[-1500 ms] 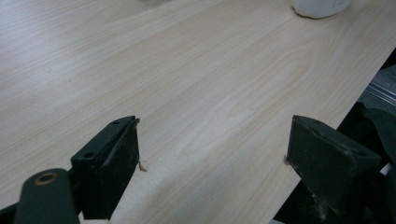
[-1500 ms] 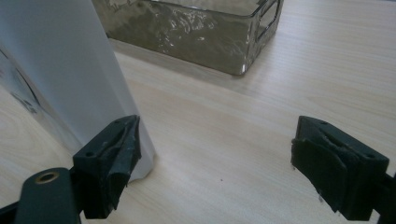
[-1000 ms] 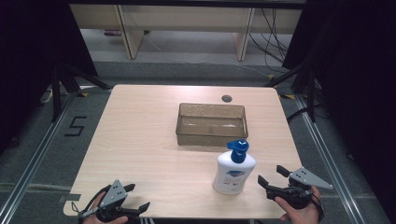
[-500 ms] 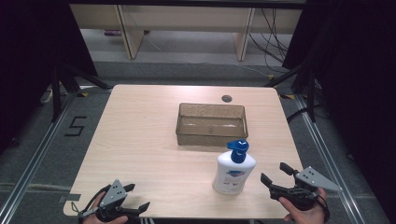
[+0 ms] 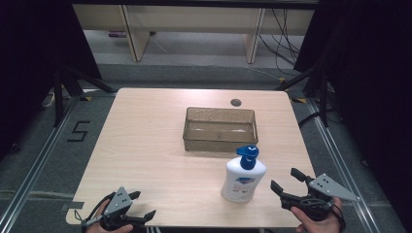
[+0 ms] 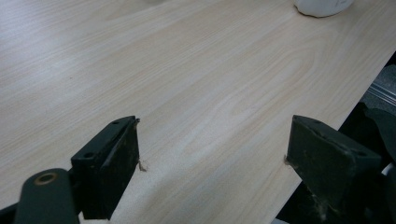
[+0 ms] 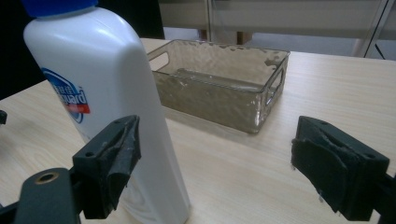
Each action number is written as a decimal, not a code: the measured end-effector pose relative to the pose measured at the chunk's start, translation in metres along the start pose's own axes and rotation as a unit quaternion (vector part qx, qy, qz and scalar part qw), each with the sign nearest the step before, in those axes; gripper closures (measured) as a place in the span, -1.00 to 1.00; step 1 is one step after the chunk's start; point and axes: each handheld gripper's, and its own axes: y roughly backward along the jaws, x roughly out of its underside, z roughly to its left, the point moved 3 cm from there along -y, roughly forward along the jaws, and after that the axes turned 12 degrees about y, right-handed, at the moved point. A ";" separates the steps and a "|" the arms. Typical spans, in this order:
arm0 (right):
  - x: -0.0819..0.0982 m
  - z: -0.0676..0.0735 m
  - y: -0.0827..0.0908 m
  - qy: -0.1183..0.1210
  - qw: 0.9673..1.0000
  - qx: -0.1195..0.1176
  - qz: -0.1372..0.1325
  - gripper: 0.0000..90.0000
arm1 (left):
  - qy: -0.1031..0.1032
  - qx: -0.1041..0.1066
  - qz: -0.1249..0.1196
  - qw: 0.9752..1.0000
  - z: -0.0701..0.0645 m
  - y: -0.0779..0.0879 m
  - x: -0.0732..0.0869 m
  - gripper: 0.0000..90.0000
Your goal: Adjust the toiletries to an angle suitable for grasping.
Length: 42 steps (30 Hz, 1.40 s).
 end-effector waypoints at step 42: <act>-0.035 0.026 0.019 0.028 0.998 -0.036 -0.039 -0.60 | -0.003 -0.003 0.005 1.000 0.000 -0.001 0.000 -0.64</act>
